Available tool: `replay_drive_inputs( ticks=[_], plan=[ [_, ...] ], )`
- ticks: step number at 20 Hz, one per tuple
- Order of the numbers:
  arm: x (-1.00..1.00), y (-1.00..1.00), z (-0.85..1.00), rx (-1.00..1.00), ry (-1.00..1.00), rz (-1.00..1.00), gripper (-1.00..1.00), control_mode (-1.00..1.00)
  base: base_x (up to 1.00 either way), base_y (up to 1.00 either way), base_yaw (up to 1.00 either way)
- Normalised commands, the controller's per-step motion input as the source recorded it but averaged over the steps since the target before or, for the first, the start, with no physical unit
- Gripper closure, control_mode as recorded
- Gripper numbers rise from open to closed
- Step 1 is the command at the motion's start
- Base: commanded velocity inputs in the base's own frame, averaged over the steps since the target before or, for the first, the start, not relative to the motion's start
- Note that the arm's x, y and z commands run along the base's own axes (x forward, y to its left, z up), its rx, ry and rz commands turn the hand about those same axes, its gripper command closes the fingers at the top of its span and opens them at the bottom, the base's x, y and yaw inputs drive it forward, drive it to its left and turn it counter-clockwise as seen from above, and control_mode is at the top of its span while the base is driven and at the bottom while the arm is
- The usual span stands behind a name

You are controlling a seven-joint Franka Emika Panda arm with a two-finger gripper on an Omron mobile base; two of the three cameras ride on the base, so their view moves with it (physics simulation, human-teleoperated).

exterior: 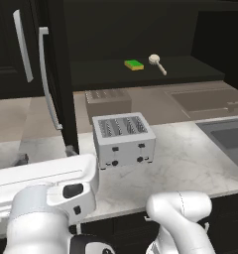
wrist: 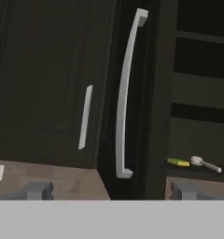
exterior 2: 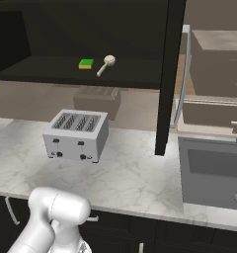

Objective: Pick up the dish brush and sponge from the sink, and place them back in the cabinet, and close the cabinet doors.

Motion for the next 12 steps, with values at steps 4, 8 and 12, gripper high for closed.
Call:
replay_drive_inputs(
  ticks=[4, 8, 12],
  plan=[
    [0.32, 0.25, -0.16, 0.00, 0.00, -0.05, -1.00, -1.00, 0.00, 0.00, 0.00],
    [0.29, 0.21, -0.19, 0.00, 0.00, -0.05, -1.00, -1.00, 0.00, 0.00, 0.00],
    [0.27, 0.20, -0.10, 0.00, -0.01, -0.08, -1.00, -1.00, 0.00, 0.00, 0.00]
  ],
)
